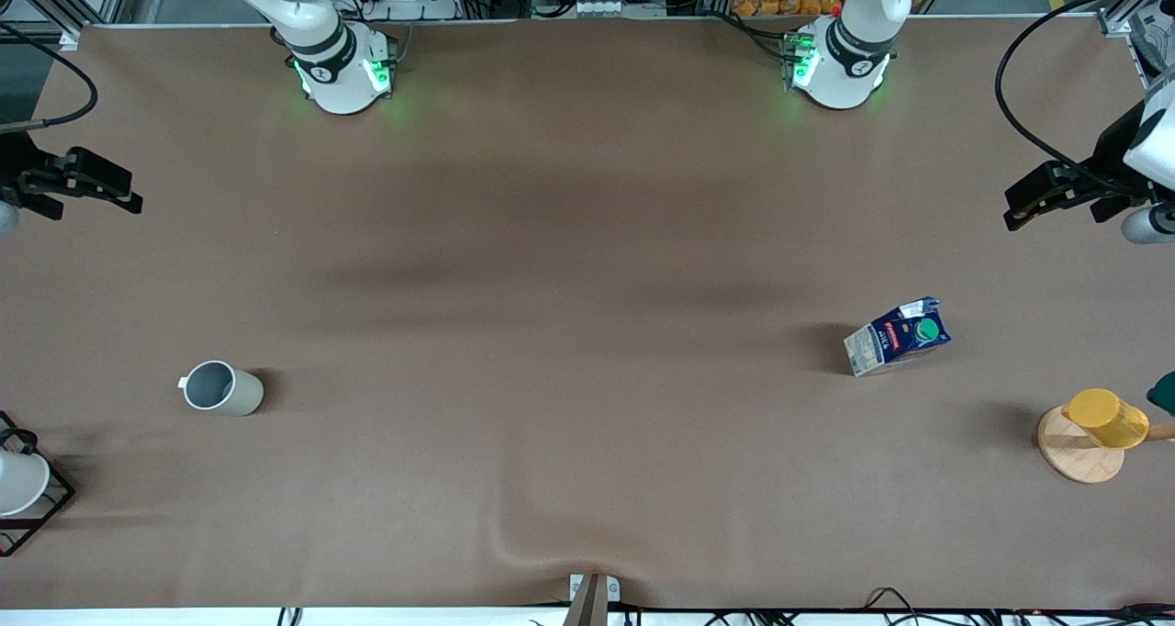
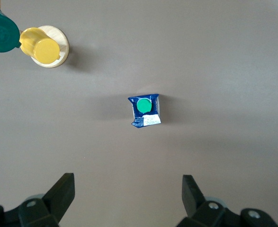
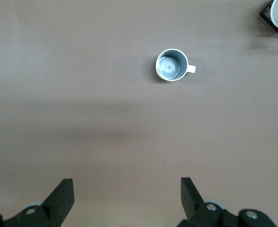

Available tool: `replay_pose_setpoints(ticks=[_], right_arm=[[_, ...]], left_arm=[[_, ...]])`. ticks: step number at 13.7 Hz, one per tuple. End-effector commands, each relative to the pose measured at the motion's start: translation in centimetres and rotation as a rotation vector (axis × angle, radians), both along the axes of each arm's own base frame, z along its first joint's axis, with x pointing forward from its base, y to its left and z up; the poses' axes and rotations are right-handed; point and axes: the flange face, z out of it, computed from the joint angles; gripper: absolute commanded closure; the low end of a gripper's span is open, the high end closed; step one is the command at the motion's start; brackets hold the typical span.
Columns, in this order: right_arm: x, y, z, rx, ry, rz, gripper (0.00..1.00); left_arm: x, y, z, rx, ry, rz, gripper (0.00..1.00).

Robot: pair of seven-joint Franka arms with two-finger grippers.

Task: Place milk next to cup
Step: 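Reach the left gripper down to the milk carton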

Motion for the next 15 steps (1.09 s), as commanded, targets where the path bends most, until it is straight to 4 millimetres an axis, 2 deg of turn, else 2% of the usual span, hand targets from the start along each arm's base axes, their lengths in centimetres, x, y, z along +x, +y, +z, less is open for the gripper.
replay_pose_setpoints(ticks=[1,3,4,6,8,11,13,15], right_arm=[[-0.2,0.2,0.3,0.004,-0.011,0.004,0.0],[-0.2,0.3,0.2,0.004,-0.011,0.007,0.0],[-0.1,0.5,0.1,0.003,-0.013,0.008,0.0],[-0.1,0.6,0.2,0.003,-0.014,0.011,0.0],[-0.1,0.6,0.2,0.003,-0.014,0.011,0.0],[0.0,0.7,0.1,0.003,-0.013,0.013,0.0],[0.4,0.6,0.0,0.003,-0.016,0.011,0.0],[1.2,1.2,-1.1,0.017,-0.007,0.018,0.0]], left_arm=[[-0.5,0.1,0.5,-0.007,0.013,0.0,0.0],[0.1,0.1,-0.3,0.005,0.026,-0.005,0.0],[1.1,0.6,-2.0,-0.007,0.054,-0.009,0.0],[3.0,-0.1,-4.9,-0.02,0.045,-0.034,0.0],[4.1,-0.1,-8.3,-0.015,0.056,-0.025,0.0],[4.3,0.8,-15.3,-0.008,0.036,-0.02,0.0],[4.7,0.8,-18.0,-0.013,0.01,-0.018,0.0],[5.4,0.4,-20.5,-0.024,0.041,-0.02,0.0]])
